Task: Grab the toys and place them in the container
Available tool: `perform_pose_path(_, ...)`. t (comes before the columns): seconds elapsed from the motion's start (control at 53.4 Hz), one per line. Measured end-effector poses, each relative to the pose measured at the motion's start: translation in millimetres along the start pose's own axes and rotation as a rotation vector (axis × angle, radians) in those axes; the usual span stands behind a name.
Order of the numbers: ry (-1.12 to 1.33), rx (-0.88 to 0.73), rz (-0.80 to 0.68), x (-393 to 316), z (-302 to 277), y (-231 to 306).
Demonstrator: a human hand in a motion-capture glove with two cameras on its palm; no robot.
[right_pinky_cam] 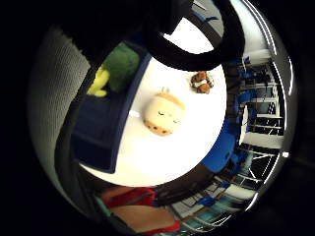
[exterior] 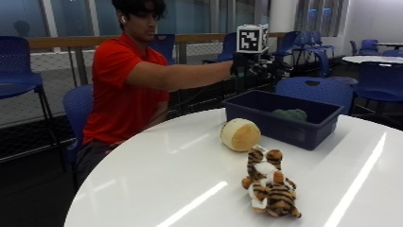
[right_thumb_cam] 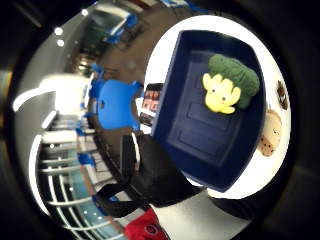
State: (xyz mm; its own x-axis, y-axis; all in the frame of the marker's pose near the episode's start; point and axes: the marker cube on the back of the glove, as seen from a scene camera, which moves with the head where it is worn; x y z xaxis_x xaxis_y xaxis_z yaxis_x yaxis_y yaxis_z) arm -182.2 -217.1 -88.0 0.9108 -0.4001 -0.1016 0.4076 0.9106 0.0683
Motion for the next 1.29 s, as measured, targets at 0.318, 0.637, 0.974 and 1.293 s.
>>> perform_pose_path(0.318,-0.074,-0.031,0.246,51,13,26)
perform_pose_path(0.637,-0.084,-0.065,0.324,99,39,43)
perform_pose_path(0.974,-0.085,-0.101,0.372,118,72,44)
perform_pose_path(1.293,-0.104,-0.146,0.441,133,107,41)
